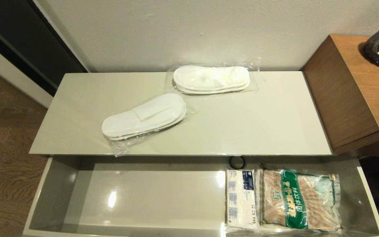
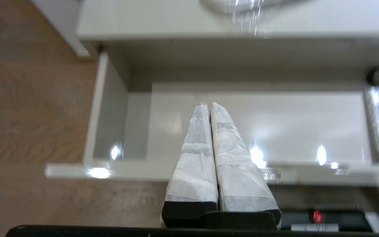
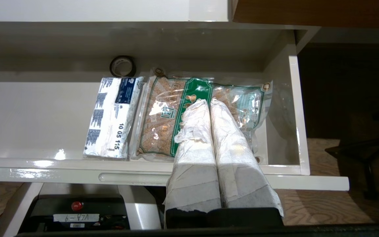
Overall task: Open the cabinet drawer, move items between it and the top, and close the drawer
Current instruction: Pick up the disposable slippers on the table
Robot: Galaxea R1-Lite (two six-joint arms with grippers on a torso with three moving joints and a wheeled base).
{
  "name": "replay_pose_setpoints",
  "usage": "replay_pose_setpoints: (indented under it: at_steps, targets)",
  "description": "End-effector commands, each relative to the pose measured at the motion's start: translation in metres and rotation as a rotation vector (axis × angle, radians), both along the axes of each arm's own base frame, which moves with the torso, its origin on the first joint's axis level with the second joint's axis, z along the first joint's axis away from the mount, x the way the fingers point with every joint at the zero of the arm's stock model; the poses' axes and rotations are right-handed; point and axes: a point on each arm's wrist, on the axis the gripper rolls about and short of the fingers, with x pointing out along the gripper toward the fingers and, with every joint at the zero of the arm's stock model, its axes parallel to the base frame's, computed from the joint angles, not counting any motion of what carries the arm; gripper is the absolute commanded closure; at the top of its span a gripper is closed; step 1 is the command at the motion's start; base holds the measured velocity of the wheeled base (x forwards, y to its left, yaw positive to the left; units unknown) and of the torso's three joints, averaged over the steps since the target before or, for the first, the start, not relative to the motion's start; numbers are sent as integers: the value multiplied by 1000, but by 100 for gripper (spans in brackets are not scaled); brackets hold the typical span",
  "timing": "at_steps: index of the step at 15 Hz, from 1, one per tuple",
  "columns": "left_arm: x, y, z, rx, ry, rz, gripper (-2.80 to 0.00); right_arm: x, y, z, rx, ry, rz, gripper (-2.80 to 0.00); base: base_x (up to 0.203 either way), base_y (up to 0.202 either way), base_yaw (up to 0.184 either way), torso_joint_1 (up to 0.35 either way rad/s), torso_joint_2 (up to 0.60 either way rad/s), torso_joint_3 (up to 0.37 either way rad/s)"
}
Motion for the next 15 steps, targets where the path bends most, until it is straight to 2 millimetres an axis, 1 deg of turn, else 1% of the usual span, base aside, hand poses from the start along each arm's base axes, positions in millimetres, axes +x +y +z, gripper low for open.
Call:
replay_pose_setpoints:
  at_steps: [1,2,3,4,5,6,8,9,10,11,12,14,15]
  targets:
    - [-5,0,19,-2,-37,-2,0,0,0,0,0,3,0,0,0,0,0,0,0,0]
    - [-7,0,36,-14,-16,-4,0,0,0,0,0,3,0,0,0,0,0,0,0,0]
    - [-6,0,58,-39,19,-6,0,0,0,0,0,3,0,0,0,0,0,0,0,0]
    - [1,0,83,-71,79,-10,0,0,0,0,0,3,0,0,0,0,0,0,0,0]
    - [14,0,105,-95,155,-16,0,0,0,0,0,3,0,0,0,0,0,0,0,0]
    - [31,-1,122,-102,232,-18,0,0,0,0,0,3,0,0,0,0,0,0,0,0]
    - [74,-1,147,-51,382,-17,0,0,0,0,1,3,0,0,0,0,0,0,0,0]
    - [93,0,155,5,435,-19,0,0,0,0,1,3,0,0,0,0,0,0,0,0]
    - [110,0,158,111,486,-32,0,0,0,0,1,3,0,0,0,0,0,0,0,0]
    - [128,0,157,246,532,-59,0,0,0,0,0,3,0,0,0,0,0,0,0,0]
    - [146,0,157,311,549,-74,0,0,0,0,1,3,0,0,0,0,0,0,0,0]
    - [182,0,159,405,512,-82,0,0,0,0,1,3,0,0,0,0,0,0,0,0]
    - [195,0,165,461,460,-74,0,0,0,0,0,3,0,0,0,0,0,0,0,0]
